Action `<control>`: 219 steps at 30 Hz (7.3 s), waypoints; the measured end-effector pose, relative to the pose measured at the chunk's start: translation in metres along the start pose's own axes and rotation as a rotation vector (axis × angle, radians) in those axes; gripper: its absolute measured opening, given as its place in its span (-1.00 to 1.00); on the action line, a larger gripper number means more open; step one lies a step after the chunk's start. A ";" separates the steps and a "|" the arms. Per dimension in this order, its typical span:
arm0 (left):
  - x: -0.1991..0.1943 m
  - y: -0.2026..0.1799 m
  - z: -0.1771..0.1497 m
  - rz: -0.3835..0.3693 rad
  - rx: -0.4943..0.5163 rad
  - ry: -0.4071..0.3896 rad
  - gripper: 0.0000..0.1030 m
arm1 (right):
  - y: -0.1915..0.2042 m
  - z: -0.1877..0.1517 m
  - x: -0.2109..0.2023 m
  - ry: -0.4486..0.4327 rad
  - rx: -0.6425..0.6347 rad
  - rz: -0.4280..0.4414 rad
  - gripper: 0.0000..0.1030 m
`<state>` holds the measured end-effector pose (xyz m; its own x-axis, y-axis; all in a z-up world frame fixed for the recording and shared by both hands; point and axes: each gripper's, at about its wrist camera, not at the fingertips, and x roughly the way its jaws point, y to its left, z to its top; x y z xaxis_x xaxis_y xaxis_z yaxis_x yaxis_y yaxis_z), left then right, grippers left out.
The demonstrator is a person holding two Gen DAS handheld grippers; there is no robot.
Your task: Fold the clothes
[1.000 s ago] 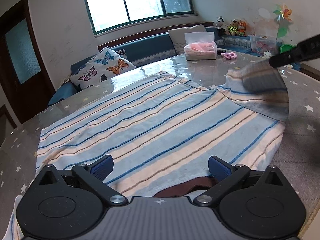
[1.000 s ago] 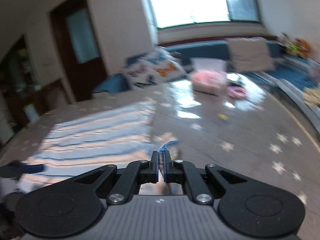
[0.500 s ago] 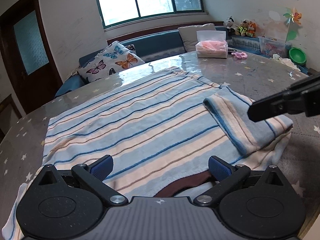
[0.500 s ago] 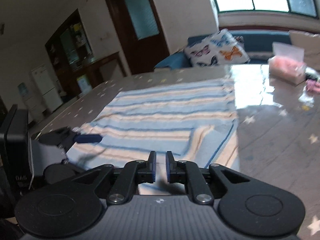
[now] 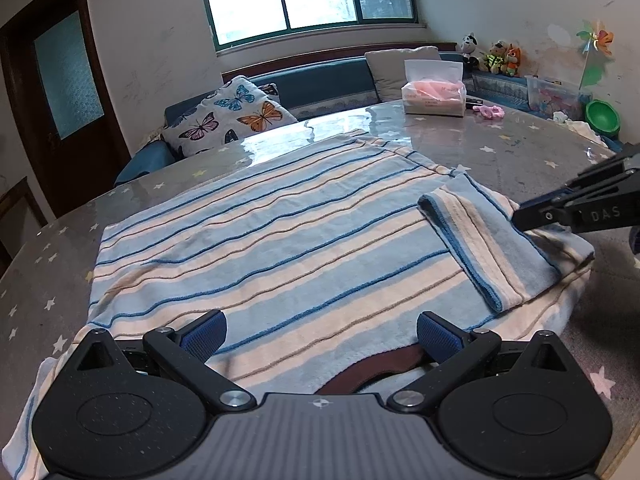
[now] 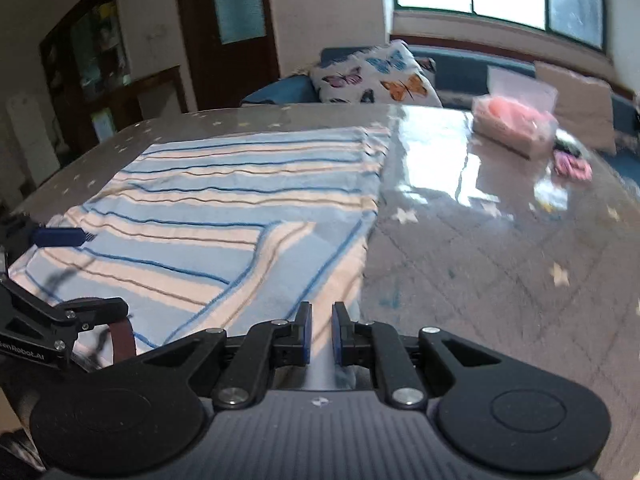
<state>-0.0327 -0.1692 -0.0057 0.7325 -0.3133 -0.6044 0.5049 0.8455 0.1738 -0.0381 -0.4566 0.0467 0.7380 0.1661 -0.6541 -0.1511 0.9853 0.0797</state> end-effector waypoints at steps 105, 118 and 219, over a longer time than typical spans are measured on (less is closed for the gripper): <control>-0.108 0.223 -0.099 0.307 -0.724 -0.044 -0.93 | 0.305 0.021 0.063 0.044 -0.680 0.497 -0.01; -0.127 0.165 -0.050 -0.014 -0.498 -0.184 -0.93 | 0.232 0.032 0.042 0.017 -0.513 0.360 0.00; -0.089 0.105 -0.076 -0.234 0.290 0.073 0.01 | 0.085 -0.024 -0.051 0.157 -0.421 0.115 0.02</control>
<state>-0.0799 -0.0193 0.0071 0.5525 -0.4430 -0.7061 0.7709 0.5937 0.2307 -0.1039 -0.3825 0.0686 0.5967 0.2335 -0.7678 -0.5045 0.8532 -0.1326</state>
